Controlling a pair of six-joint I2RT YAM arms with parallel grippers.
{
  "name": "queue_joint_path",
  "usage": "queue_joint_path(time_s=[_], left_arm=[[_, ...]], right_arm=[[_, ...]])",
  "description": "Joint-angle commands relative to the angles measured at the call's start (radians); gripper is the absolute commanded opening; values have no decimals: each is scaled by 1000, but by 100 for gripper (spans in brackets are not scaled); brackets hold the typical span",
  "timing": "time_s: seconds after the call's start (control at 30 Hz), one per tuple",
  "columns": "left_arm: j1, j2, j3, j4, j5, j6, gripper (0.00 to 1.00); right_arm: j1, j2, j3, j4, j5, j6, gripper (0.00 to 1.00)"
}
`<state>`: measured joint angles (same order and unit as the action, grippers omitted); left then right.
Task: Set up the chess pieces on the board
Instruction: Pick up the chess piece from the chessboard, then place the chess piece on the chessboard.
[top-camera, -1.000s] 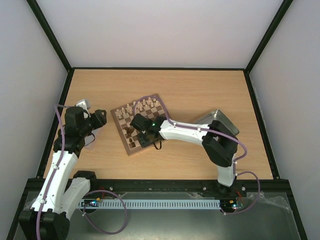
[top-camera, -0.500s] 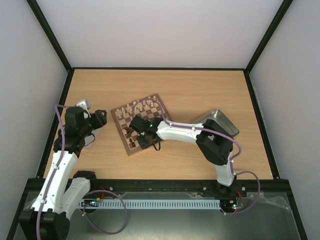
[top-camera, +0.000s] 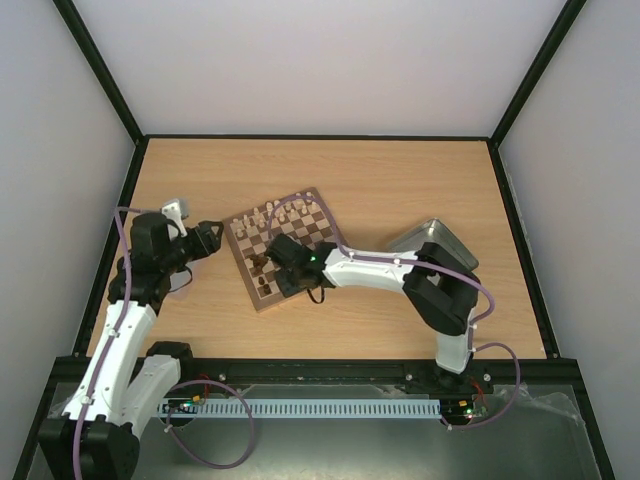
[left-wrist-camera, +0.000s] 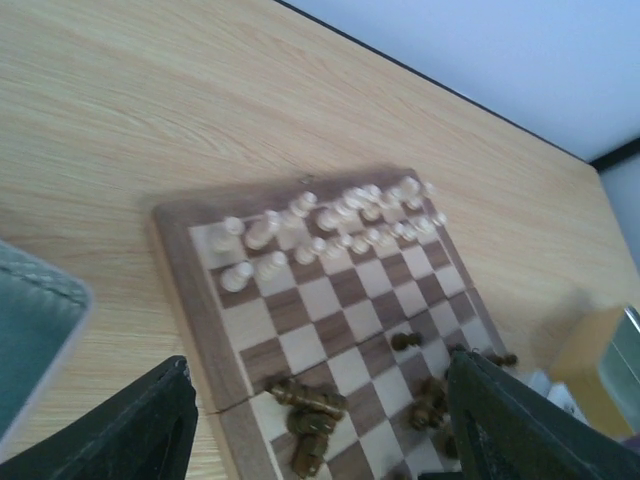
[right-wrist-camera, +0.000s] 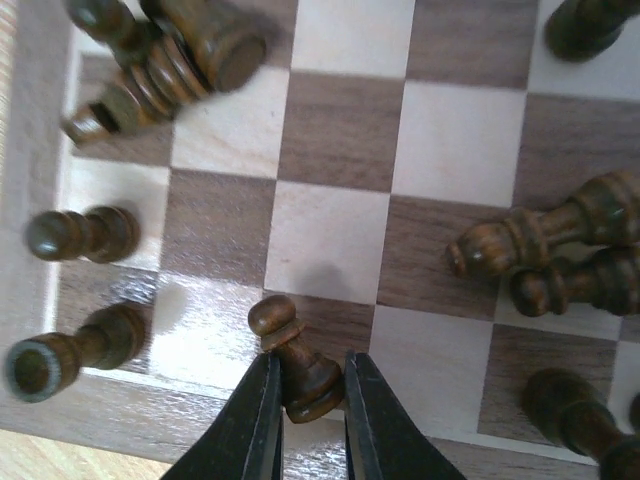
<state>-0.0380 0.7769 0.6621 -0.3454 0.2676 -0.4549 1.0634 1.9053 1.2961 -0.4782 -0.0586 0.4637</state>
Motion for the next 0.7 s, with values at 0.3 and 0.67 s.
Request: queue_joint_path(time_s=[0.3, 0.67], left_arm=[[-54, 45, -97, 240, 602, -127, 89], [-180, 143, -142, 277, 583, -280, 70]], right_arm=[[0, -323, -350, 720, -33, -71, 9], [-1, -387, -458, 908, -90, -58, 9]])
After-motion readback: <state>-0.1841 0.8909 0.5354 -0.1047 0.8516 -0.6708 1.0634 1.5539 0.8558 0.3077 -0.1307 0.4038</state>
